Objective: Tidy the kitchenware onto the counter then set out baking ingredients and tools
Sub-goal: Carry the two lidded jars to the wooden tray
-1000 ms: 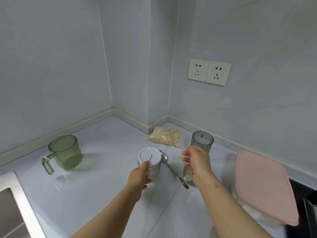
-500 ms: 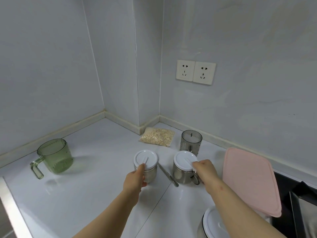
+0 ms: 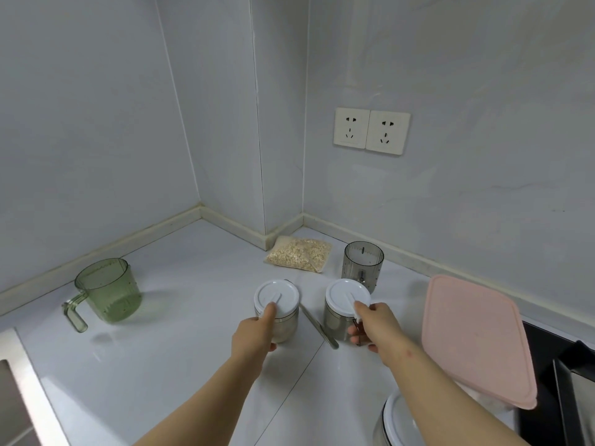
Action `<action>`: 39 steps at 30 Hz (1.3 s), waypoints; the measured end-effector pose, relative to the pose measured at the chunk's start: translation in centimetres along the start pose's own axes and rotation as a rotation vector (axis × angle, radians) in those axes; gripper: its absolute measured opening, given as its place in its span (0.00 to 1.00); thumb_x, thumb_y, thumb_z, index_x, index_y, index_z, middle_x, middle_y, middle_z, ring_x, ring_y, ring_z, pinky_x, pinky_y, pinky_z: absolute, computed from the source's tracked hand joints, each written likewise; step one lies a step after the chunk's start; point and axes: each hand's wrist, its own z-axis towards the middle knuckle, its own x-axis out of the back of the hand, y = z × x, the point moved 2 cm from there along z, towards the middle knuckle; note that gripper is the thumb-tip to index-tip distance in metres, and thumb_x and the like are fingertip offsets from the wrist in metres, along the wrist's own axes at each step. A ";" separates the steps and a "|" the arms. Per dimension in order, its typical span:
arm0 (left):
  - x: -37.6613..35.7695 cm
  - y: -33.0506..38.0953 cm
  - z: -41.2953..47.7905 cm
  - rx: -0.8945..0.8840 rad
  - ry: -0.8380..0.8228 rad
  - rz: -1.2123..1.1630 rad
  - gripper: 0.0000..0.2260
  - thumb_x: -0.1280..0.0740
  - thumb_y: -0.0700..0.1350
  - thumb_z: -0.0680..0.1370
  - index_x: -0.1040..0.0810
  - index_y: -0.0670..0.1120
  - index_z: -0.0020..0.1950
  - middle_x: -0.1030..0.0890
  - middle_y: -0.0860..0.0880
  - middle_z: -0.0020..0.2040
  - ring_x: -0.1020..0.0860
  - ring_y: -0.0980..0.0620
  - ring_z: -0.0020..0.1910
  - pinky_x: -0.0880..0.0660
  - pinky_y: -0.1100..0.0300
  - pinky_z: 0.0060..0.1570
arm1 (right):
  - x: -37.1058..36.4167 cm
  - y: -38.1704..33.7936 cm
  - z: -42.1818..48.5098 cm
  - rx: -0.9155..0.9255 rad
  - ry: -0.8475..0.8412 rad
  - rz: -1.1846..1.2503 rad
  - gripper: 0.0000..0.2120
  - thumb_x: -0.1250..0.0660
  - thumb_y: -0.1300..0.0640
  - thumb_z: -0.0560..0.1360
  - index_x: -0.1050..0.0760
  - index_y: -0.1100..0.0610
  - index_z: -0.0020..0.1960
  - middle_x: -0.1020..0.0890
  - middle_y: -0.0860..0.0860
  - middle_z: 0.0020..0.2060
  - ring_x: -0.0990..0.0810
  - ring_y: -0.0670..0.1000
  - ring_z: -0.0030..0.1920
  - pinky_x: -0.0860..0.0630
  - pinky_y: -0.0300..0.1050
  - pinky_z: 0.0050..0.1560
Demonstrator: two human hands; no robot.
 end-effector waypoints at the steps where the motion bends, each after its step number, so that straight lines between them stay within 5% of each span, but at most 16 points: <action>1: -0.1 -0.1 0.1 0.015 -0.009 -0.015 0.19 0.40 0.58 0.77 0.25 0.41 0.47 0.24 0.46 0.41 0.22 0.51 0.35 0.32 0.60 0.34 | -0.1 0.0 -0.1 -0.005 -0.007 0.004 0.07 0.44 0.54 0.80 0.33 0.58 0.47 0.23 0.56 0.34 0.28 0.51 0.26 0.36 0.35 0.27; 5: -0.3 -0.2 0.1 0.092 -0.056 -0.114 0.20 0.39 0.58 0.77 0.26 0.40 0.48 0.24 0.44 0.45 0.23 0.50 0.36 0.31 0.57 0.38 | -0.5 0.5 0.1 -0.047 -0.029 0.058 0.09 0.46 0.52 0.80 0.33 0.58 0.53 0.25 0.54 0.32 0.28 0.50 0.28 0.29 0.41 0.35; 12: -0.3 -0.5 -0.4 0.036 -0.053 -0.256 0.18 0.37 0.54 0.77 0.30 0.43 0.34 0.27 0.46 0.33 0.26 0.49 0.35 0.31 0.58 0.38 | -1.0 0.7 -0.1 -0.050 -0.016 0.150 0.08 0.45 0.55 0.79 0.35 0.58 0.55 0.32 0.53 0.29 0.36 0.49 0.28 0.26 0.42 0.32; 24: 1.3 -1.1 -1.2 -0.047 -0.173 -0.273 0.16 0.45 0.49 0.81 0.24 0.43 0.41 0.21 0.45 0.43 0.23 0.49 0.47 0.29 0.51 0.54 | -1.0 0.6 -0.5 0.017 -0.043 0.064 0.06 0.44 0.56 0.78 0.31 0.56 0.46 0.22 0.53 0.36 0.31 0.49 0.32 0.36 0.39 0.35; 31: 1.0 -1.2 -1.8 -0.080 -0.276 -0.185 0.09 0.44 0.40 0.81 0.25 0.45 0.49 0.21 0.48 0.50 0.24 0.50 0.52 0.30 0.51 0.56 | -1.5 -0.2 -1.6 0.040 -0.107 0.038 0.07 0.42 0.59 0.78 0.31 0.55 0.41 0.27 0.51 0.37 0.34 0.46 0.33 0.40 0.40 0.34; 39: 0.5 -1.1 -2.1 -0.049 -0.276 -0.128 0.12 0.45 0.45 0.82 0.25 0.46 0.44 0.21 0.50 0.46 0.23 0.51 0.50 0.28 0.54 0.53 | -2.6 0.4 -1.0 0.051 -0.115 -0.135 0.02 0.42 0.64 0.76 0.33 0.59 0.44 0.34 0.52 0.32 0.37 0.49 0.33 0.41 0.40 0.32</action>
